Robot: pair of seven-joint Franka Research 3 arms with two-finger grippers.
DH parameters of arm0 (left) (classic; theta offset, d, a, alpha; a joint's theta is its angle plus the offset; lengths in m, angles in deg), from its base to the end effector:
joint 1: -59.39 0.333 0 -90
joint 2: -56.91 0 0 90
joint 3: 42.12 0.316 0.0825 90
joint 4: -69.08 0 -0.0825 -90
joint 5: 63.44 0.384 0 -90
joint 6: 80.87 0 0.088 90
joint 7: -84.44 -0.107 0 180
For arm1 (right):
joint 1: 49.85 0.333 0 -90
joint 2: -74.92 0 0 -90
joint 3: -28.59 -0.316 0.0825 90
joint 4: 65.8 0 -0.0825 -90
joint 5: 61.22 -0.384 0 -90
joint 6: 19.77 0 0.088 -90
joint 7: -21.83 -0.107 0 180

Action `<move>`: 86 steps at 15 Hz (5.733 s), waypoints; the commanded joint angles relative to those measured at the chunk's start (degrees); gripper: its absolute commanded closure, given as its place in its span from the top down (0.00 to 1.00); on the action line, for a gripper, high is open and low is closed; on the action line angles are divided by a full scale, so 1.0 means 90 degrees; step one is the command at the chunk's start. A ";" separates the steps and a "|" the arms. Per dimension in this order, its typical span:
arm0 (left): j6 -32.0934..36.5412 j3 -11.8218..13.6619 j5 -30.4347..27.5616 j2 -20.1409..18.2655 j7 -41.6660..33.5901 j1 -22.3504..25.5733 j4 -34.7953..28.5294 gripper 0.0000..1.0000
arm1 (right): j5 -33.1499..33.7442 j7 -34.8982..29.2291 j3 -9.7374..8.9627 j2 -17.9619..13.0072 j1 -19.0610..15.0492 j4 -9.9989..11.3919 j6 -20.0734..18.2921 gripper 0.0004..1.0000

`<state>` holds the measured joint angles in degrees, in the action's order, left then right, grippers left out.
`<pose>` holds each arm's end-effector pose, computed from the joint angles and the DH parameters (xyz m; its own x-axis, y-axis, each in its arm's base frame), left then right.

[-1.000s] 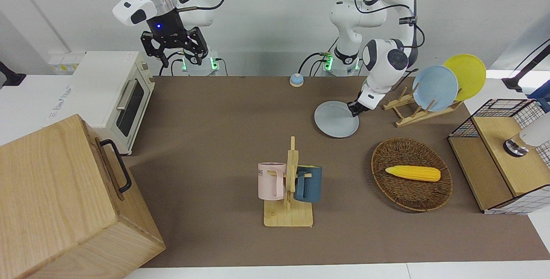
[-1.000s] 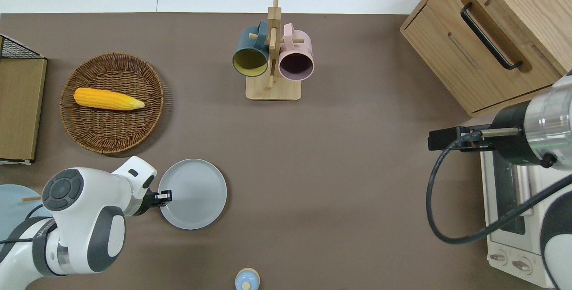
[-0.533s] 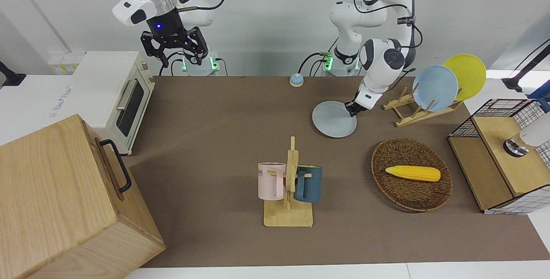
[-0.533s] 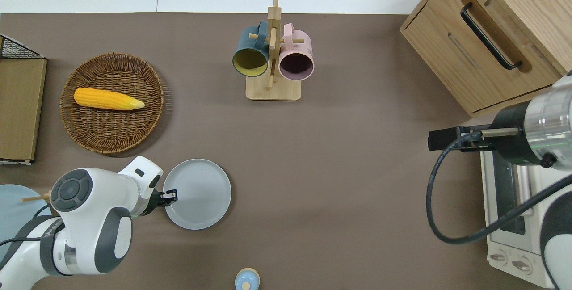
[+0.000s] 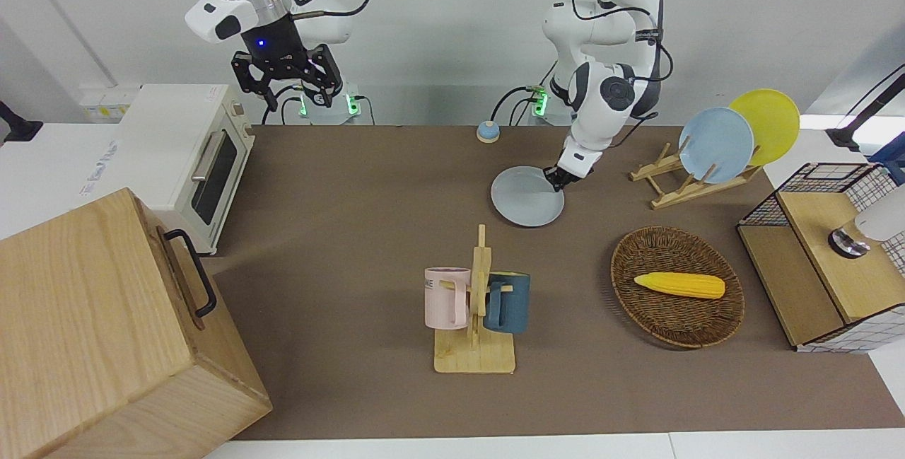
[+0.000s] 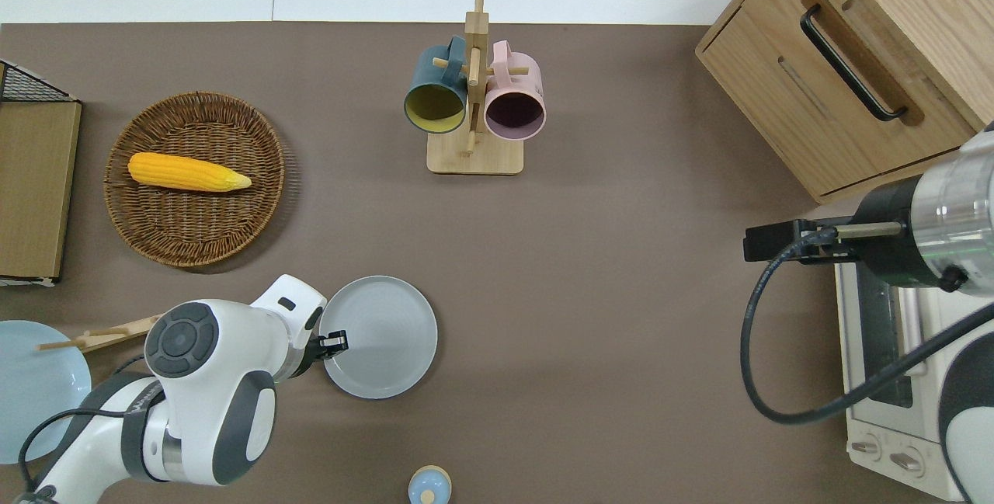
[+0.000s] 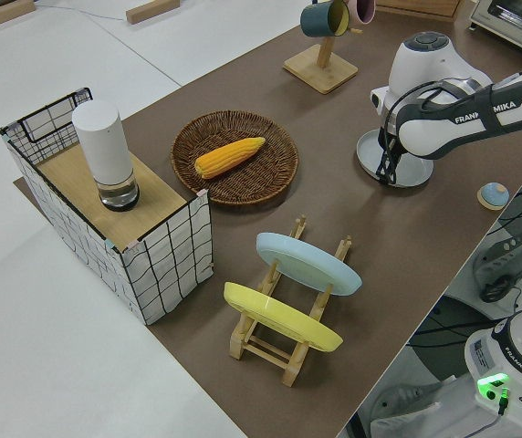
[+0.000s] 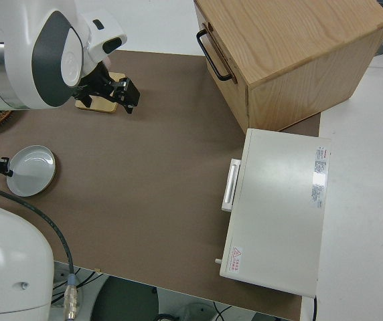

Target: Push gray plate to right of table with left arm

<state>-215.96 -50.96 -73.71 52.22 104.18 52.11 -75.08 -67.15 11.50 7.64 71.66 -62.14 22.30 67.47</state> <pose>0.4302 -0.1262 0.3027 0.9753 0.1898 -0.1131 0.1983 -0.9777 0.0692 0.5243 0.0980 0.6650 0.9995 -0.0233 0.0228 -0.0212 -0.9959 -0.0882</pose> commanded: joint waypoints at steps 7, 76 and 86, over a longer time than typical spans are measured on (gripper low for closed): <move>-0.0586 -0.0980 -0.0079 0.0355 0.1448 -0.0129 0.0110 0.00 | -0.0102 -0.0014 -0.0026 0.0040 -0.0041 -0.0091 -0.0035 1.00; 0.0926 -0.1987 0.1181 0.0972 0.3551 -0.0609 0.2337 0.99 | -0.0102 -0.0014 -0.0026 0.0040 -0.0041 -0.0091 -0.0035 1.00; 0.1806 -0.1977 0.0986 0.0111 0.1364 0.1333 0.2268 0.99 | -0.0102 -0.0014 -0.0017 0.0040 -0.0041 -0.0091 -0.0035 1.00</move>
<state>-200.62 -68.39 -63.68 55.68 121.48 59.83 -53.60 -67.15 11.50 7.64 71.66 -62.14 22.30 67.47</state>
